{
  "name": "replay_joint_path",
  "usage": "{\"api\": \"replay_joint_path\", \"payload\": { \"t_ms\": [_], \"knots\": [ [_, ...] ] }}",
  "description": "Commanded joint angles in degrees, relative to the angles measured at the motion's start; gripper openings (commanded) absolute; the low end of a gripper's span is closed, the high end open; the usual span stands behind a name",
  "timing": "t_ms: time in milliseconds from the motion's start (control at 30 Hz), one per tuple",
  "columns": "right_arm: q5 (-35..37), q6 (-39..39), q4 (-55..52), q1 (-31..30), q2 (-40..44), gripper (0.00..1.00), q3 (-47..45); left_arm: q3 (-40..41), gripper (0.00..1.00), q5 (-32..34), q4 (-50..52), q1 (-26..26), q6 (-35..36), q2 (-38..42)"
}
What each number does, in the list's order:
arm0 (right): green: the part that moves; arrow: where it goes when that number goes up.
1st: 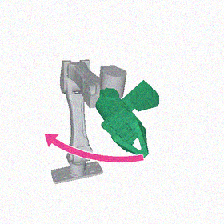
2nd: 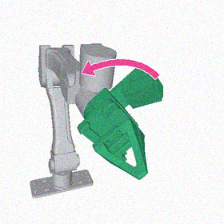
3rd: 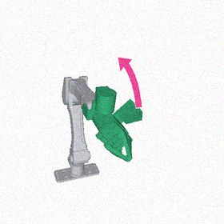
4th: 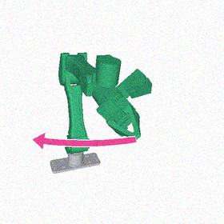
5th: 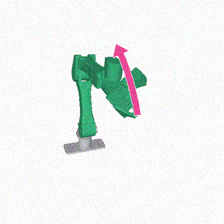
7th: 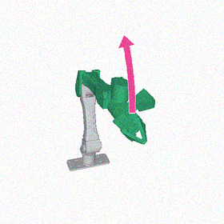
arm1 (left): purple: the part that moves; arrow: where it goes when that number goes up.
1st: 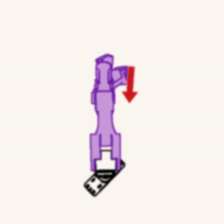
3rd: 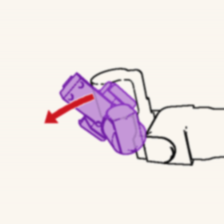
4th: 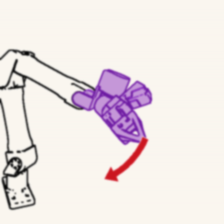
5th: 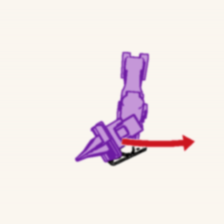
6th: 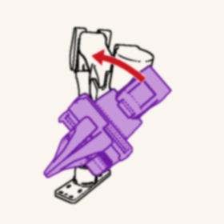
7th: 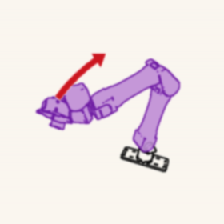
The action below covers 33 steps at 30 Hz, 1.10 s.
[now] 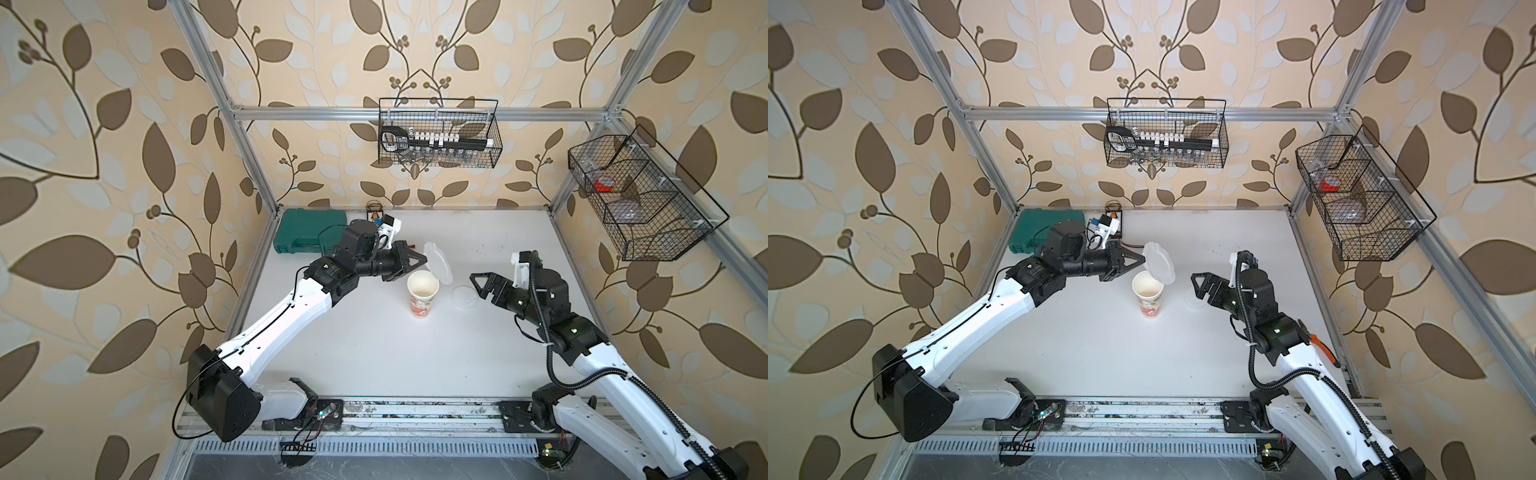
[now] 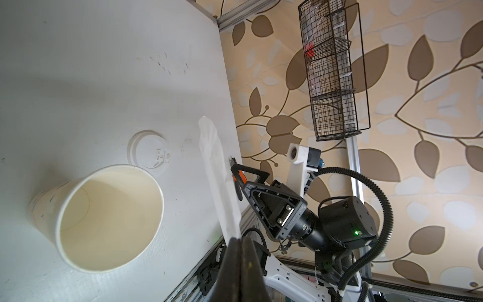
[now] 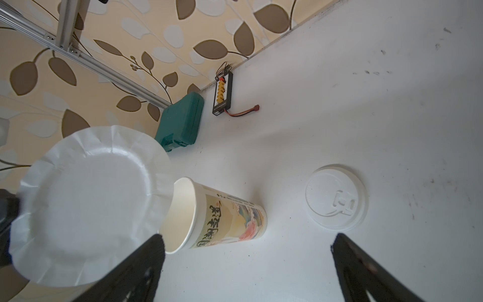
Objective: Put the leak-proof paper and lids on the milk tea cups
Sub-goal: Place the leak-proof paper at the cup.
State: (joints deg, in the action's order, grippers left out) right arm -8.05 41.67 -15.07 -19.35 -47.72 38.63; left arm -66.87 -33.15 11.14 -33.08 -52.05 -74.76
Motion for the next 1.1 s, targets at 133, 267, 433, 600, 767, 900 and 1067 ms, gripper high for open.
{"api": "replay_joint_path", "payload": {
  "t_ms": [133,267,433,600,767,900,1067],
  "knots": [
    [-3.63,-1.5,1.84,0.4,-3.21,1.0,3.35,4.42,0.0,-2.09,0.63,0.26,2.66,0.92],
    [-4.33,-1.25,2.68,0.47,-4.14,1.0,3.42,6.63,0.0,-1.93,2.37,1.54,4.81,2.05],
    [-5.06,-0.8,3.55,0.52,-4.83,1.0,3.12,9.47,0.0,-2.62,2.87,4.19,5.55,2.78],
    [-5.48,-0.54,4.02,0.46,-5.08,1.0,2.94,10.98,0.0,-3.45,2.98,6.16,6.54,2.17],
    [-5.66,-0.36,4.26,0.46,-5.19,1.0,2.68,11.43,0.0,-3.61,3.28,6.89,7.7,1.26],
    [-5.93,-0.36,4.33,0.43,-5.38,1.0,2.59,12.88,0.0,-3.37,3.23,7.32,8.28,1.07],
    [-6.18,-0.21,4.52,0.46,-5.47,1.0,2.41,13.76,0.0,-3.07,3.11,7.33,9.13,0.44]
  ]
}}
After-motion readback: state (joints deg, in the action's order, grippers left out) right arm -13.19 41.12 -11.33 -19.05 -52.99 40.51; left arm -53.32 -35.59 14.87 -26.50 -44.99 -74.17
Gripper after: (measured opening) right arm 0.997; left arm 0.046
